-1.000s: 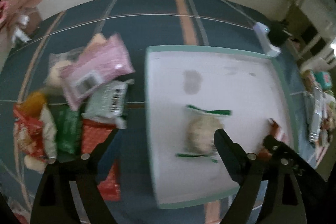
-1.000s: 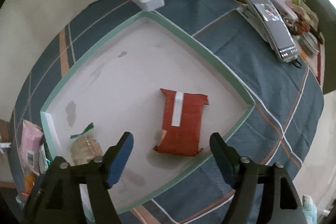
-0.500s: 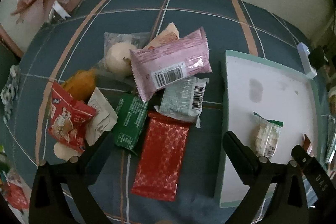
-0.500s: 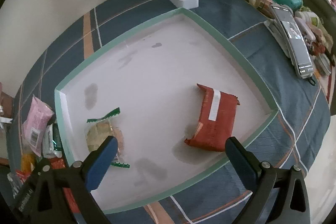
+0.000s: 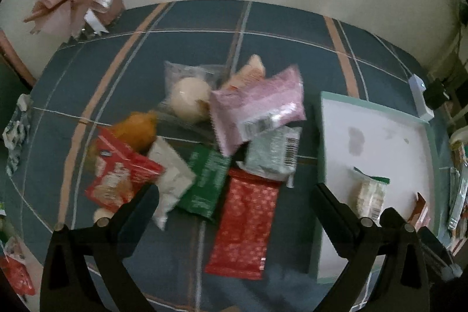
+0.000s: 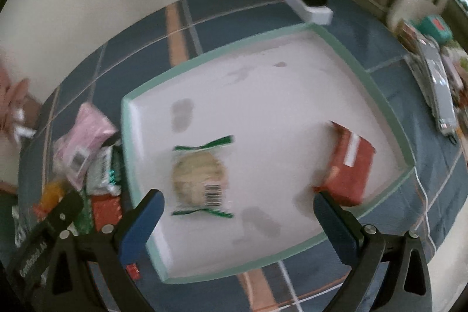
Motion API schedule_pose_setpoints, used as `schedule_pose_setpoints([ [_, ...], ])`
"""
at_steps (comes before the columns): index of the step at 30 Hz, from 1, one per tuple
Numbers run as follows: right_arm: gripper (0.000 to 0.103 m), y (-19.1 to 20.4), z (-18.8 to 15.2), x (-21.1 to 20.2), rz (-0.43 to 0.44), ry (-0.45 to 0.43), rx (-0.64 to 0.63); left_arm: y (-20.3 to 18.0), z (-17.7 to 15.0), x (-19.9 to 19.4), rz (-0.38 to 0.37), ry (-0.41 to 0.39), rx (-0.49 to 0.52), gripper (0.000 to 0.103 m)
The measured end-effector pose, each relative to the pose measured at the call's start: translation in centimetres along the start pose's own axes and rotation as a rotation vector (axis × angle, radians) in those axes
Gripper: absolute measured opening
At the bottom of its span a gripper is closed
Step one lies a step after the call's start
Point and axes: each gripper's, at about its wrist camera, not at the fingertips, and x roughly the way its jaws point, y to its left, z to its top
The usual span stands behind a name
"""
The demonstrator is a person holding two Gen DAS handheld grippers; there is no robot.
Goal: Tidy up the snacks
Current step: 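Move both grippers back from the tray to the snack pile, then grasp the red 'nice' bag with the left gripper while the right grasps the long red patterned wrapper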
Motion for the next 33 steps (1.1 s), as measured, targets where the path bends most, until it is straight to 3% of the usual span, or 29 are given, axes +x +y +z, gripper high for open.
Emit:
schedule_pose_setpoints([
  [5, 0.103, 2.8, -0.7, -0.8, 0.113, -0.011, -0.061, 3.3, 0.6, -0.9, 0.042, -0.030, -0.071, 0.103],
  [12, 0.103, 7.7, -2.0, -1.4, 0.191, -0.016, -0.172, 7.9, 0.4, -1.5, 0.096, -0.052, -0.167, 0.103],
  [25, 0.102, 12.8, -4.5, 1.7, 0.203, 0.092, -0.250, 10.7, 0.0, 1.3, 0.120, 0.026, -0.177, 0.103],
  [33, 0.084, 13.9, -5.6, 4.0, 0.188, 0.169, -0.285, 10.9, -0.1, 4.0, 0.174, 0.093, -0.137, 0.103],
])
